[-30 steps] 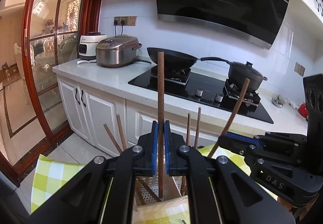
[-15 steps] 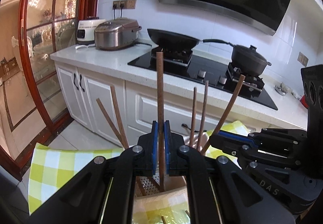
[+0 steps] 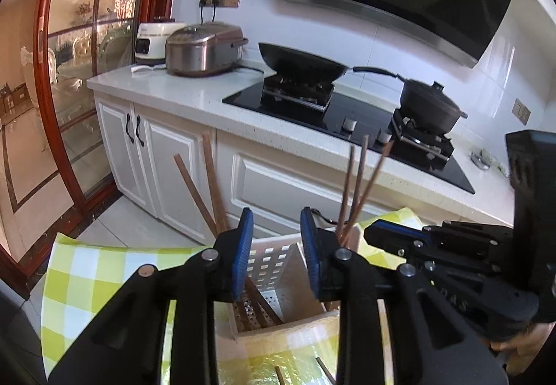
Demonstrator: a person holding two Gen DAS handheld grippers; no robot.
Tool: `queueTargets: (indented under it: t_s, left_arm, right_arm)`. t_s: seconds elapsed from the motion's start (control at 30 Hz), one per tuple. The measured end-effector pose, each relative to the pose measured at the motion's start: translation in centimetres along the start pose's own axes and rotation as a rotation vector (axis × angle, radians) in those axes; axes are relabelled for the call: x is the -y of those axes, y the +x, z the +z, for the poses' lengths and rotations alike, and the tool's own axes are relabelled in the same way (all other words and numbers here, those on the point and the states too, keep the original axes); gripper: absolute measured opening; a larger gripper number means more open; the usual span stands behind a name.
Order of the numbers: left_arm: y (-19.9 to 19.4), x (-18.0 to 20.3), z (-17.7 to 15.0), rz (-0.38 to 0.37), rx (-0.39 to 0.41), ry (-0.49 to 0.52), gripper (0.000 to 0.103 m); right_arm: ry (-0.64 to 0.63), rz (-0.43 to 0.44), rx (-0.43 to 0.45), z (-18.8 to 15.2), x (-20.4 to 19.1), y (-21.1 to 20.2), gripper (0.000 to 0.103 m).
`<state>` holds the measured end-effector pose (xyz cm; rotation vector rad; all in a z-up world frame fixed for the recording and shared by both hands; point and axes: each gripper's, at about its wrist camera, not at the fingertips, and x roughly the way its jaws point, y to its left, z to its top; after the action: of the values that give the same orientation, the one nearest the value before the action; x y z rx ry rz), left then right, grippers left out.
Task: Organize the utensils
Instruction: 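Move both tools back down to the last chopsticks on the cloth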
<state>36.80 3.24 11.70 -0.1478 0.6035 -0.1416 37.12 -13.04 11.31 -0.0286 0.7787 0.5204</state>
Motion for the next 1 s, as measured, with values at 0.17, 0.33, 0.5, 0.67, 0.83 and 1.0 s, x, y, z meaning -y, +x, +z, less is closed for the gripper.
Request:
queueTargets:
  t_s: [0.17, 0.33, 0.5, 0.67, 0.83, 1.0]
  left_arm:
    - [-2.3, 0.1, -0.7, -0.014, 0.036, -0.002, 0.027]
    - [-5.0, -0.1, -3.1, -0.035, 0.055, -0.021, 0.027]
    - [-6.5, -0.6, -8.4, -0.044, 0.009, -0.049, 0.027]
    - [-5.6, 0.0, -16.2, -0.017, -0.124, -0.042, 0.027]
    - [-4.0, 0.9, -21.6, -0.031, -0.221, -0.034, 0.024]
    - [-1.9, 1.7, -23.2, 0.008, -0.269, -0.005, 0.018]
  right_arm:
    - [0.009, -0.027, 0.026, -0.4, 1.2, -1.5, 0.01]
    - [0.03, -0.063, 0.057, -2.6, 2.5, -3.6, 0.023]
    - [0.039, -0.075, 0.052, -8.7, 3.2, -4.5, 0.043]
    - [0.092, -0.064, -0.013, -16.2, 3.9, -3.8, 0.045]
    - [0.114, -0.04, -0.097, -21.9, 3.9, -2.7, 0.045]
    - [0.112, -0.048, -0.105, -22.8, 3.8, -2.6, 0.045]
